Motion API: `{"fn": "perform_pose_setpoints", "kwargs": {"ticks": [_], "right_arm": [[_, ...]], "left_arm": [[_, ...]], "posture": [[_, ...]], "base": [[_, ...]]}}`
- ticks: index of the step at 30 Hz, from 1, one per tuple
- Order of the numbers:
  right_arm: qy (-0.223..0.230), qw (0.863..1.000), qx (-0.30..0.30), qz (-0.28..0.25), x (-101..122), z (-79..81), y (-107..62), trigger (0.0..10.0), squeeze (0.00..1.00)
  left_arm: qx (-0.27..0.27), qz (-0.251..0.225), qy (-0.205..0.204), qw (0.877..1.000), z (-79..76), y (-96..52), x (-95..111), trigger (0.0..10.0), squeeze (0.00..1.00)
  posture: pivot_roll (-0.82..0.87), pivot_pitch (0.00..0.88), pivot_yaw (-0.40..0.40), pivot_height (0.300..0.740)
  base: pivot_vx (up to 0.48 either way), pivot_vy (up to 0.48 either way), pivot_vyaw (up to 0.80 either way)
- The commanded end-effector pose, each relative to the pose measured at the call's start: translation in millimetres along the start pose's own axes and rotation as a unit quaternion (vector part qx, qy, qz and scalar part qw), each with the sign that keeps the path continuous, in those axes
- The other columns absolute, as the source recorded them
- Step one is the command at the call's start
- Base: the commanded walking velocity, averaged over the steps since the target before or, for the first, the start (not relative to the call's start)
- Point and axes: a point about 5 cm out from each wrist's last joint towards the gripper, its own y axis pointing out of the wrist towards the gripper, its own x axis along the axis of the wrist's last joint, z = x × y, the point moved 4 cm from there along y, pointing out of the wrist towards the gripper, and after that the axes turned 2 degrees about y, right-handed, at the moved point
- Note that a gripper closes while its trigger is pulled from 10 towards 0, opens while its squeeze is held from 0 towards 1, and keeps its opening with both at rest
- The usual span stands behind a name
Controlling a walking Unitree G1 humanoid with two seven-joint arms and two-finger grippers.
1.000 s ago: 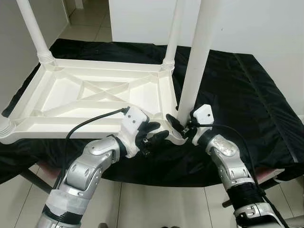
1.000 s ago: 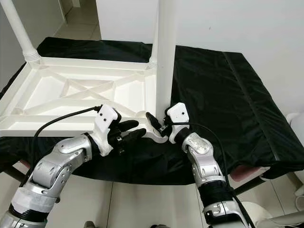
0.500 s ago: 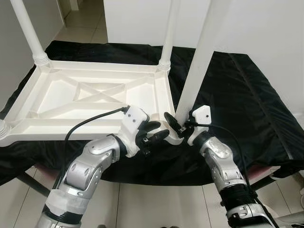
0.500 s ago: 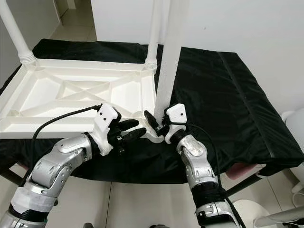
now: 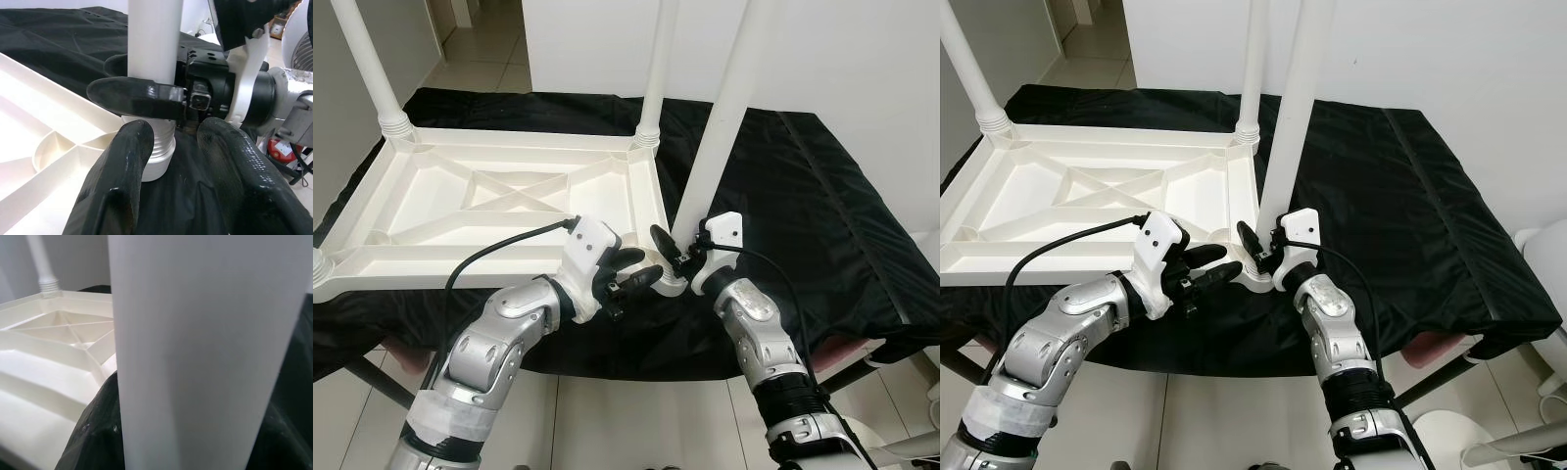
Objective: Building children table
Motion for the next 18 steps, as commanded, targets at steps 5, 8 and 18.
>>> {"fn": "perform_pose_setpoints", "kwargs": {"ticks": [5,8,18], "right_arm": [[0.035,0.996,-0.043,0.071,-38,-1.5,-7.9,10.0,0.00],[0.034,0.996,-0.044,0.072,-39,-0.2,-8.4,10.0,0.00],[-0.020,0.998,-0.019,0.060,-48,15.3,-21.8,10.0,0.00]], "left_arm": [[0.007,-0.003,-0.001,1.000,0.8,0.0,3,10.0,0.00],[0.007,-0.004,-0.001,1.000,0.8,-0.1,4,10.0,0.00],[0.008,-0.005,0.000,1.000,0.8,-0.2,4,10.0,0.00]], "posture": [[0.05,0.097,-0.048,0.740],[0.05,0.097,-0.048,0.740],[0.05,0.085,-0.052,0.740]], "base": [[0.000,0.000,0.00],[0.000,0.000,0.00],[0.000,0.000,0.00]]}}
